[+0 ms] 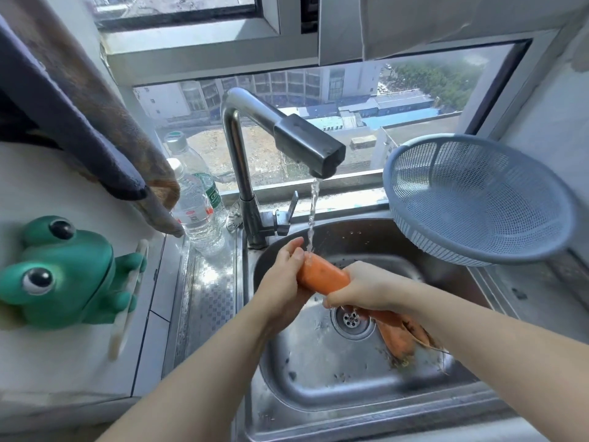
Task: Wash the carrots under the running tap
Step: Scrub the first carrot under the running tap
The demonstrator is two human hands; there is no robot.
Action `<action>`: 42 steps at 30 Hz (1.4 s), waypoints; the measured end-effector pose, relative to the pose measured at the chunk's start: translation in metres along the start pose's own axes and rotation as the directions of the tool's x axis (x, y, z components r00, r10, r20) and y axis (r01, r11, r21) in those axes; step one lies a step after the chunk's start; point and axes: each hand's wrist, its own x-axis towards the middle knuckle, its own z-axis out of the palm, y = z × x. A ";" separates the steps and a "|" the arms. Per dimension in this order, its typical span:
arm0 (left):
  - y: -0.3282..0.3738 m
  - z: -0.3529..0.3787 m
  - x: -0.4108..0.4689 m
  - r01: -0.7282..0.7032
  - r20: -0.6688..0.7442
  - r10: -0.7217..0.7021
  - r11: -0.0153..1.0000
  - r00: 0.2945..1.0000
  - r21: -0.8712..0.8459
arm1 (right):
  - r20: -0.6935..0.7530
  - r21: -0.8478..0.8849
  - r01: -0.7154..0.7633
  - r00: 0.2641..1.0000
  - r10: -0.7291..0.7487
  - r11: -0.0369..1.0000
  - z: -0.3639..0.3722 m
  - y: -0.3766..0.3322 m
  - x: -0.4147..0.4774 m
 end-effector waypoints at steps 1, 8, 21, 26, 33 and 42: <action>0.004 -0.006 -0.005 0.034 0.090 -0.031 0.999 0.995 -0.025 | 0.042 0.028 -0.022 0.999 0.021 0.999 -0.002 0.001 -0.002; 0.003 -0.008 -0.007 -0.106 -0.029 0.115 0.971 0.993 0.216 | 0.022 0.038 0.029 0.999 -0.030 0.999 0.010 -0.006 0.001; 0.003 -0.012 -0.009 -0.058 0.035 0.053 0.988 0.998 0.145 | -0.055 -0.055 0.038 0.998 -0.041 0.998 0.008 -0.003 0.004; 0.003 -0.007 -0.008 -0.015 0.042 0.010 0.995 0.999 0.101 | -0.037 -0.072 0.045 0.998 -0.048 0.996 0.005 0.000 0.002; 0.004 -0.021 -0.014 -0.031 0.201 -0.008 0.981 0.980 0.189 | -0.054 -0.062 0.074 0.996 -0.077 0.995 0.009 0.003 -0.002; 0.009 -0.012 -0.015 0.005 0.137 -0.015 0.998 0.990 0.069 | -0.145 -0.174 0.111 0.980 -0.137 0.978 0.009 0.004 -0.002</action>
